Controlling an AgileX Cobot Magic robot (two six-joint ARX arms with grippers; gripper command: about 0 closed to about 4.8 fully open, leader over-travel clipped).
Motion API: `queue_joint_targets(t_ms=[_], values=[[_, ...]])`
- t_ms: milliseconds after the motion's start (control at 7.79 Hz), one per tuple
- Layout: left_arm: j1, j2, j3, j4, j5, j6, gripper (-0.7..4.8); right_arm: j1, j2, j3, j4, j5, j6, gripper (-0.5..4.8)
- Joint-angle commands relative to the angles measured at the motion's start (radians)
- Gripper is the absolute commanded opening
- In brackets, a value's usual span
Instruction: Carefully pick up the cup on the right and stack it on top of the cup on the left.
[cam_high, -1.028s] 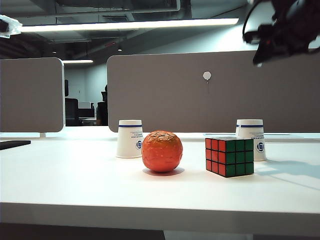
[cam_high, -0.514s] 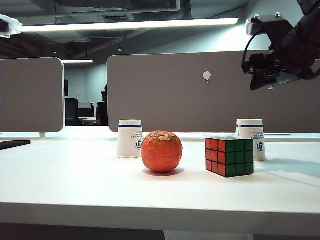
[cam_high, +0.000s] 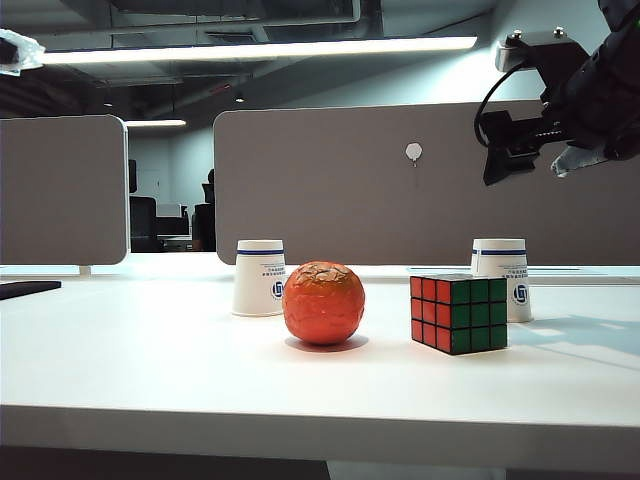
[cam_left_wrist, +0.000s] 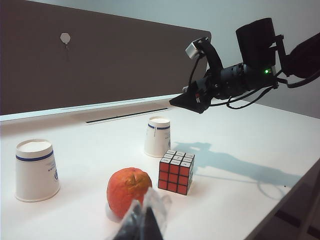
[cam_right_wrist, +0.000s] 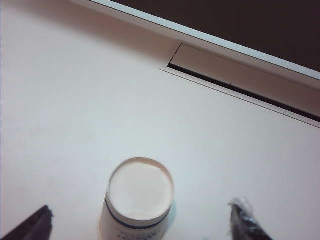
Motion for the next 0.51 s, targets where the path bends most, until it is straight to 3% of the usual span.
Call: queue_joint_targets(t_ms=[128, 514], values=[[-0.001, 0.0, 0.003, 0.014, 0.005, -0.003, -0.04, 0.001, 0.016, -0.127, 0.332, -0.037, 0.073, 4.45], [-0.001, 0.0, 0.003, 0.016, 0.005, -0.003, -0.04, 0.001, 0.069, -0.15, 0.375, -0.118, 0.073, 4.45]])
